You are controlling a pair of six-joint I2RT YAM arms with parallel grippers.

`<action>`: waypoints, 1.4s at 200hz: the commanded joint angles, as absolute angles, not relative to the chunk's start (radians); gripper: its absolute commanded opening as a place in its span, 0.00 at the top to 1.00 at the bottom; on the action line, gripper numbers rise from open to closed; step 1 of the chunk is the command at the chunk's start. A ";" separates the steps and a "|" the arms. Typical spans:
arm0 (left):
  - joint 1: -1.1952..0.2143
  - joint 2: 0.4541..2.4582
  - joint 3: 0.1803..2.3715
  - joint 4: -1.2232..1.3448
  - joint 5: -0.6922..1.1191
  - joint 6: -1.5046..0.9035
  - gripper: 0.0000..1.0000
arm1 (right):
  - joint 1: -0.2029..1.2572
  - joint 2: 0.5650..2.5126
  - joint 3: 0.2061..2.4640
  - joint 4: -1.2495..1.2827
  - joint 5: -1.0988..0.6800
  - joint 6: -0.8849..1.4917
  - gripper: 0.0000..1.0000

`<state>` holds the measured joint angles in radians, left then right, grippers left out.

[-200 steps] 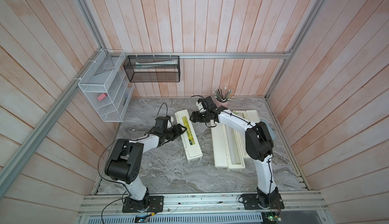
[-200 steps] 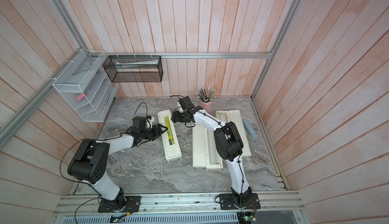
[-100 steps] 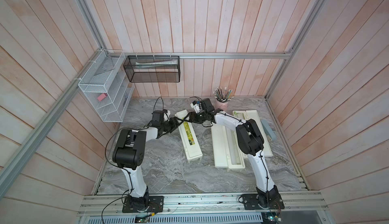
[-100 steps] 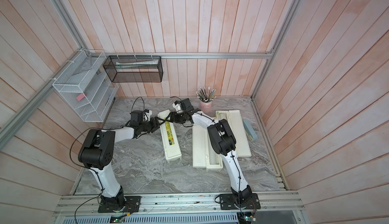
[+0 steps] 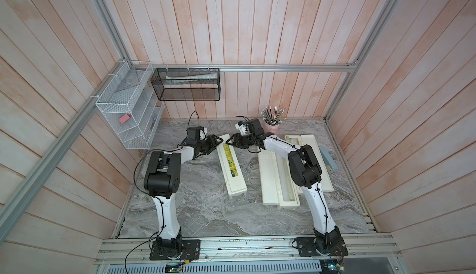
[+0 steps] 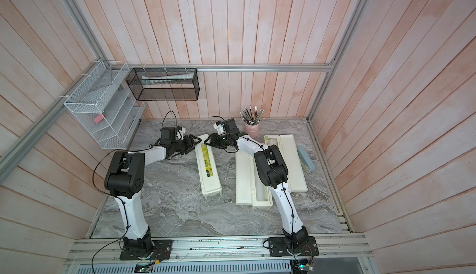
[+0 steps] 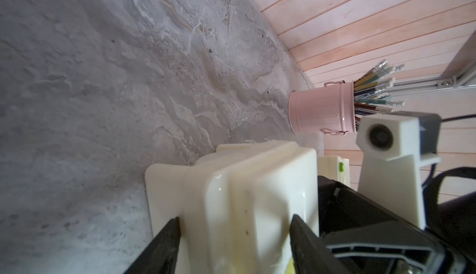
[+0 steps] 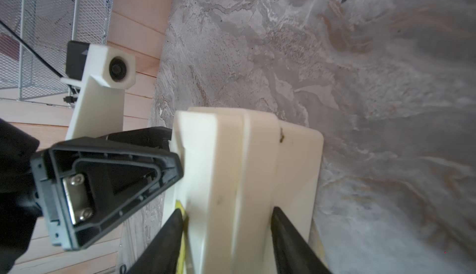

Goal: Put plastic wrap rolls into dispensers
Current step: Close the lid on the plastic wrap cutting box, then open the lid of the plastic wrap cutting box.

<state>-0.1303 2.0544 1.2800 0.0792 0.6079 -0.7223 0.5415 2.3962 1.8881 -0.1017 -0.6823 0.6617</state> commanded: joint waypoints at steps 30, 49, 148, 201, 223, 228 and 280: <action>-0.190 2.141 1.291 -0.104 0.525 -0.650 0.32 | 0.558 2.402 1.790 -0.023 -0.718 0.719 0.63; -0.191 2.103 1.281 -0.133 0.501 -0.619 0.29 | 0.557 2.366 1.763 -0.036 -0.689 0.711 0.64; -0.179 1.579 0.980 -0.192 0.417 -0.598 0.10 | 0.600 1.971 1.492 -0.040 -0.520 0.628 0.18; -0.214 1.454 0.750 -0.102 0.426 -0.647 0.10 | 0.641 1.874 1.370 -0.043 -0.515 0.641 0.14; -0.226 1.454 0.692 -0.034 0.430 -0.660 0.10 | 0.661 1.863 1.329 -0.034 -0.512 0.641 0.14; -0.231 1.455 0.682 -0.016 0.434 -0.664 0.10 | 0.665 1.862 1.322 -0.034 -0.512 0.643 0.14; -0.265 1.501 0.660 0.069 0.437 -0.683 0.10 | 0.699 1.842 1.250 0.003 -0.513 0.670 0.14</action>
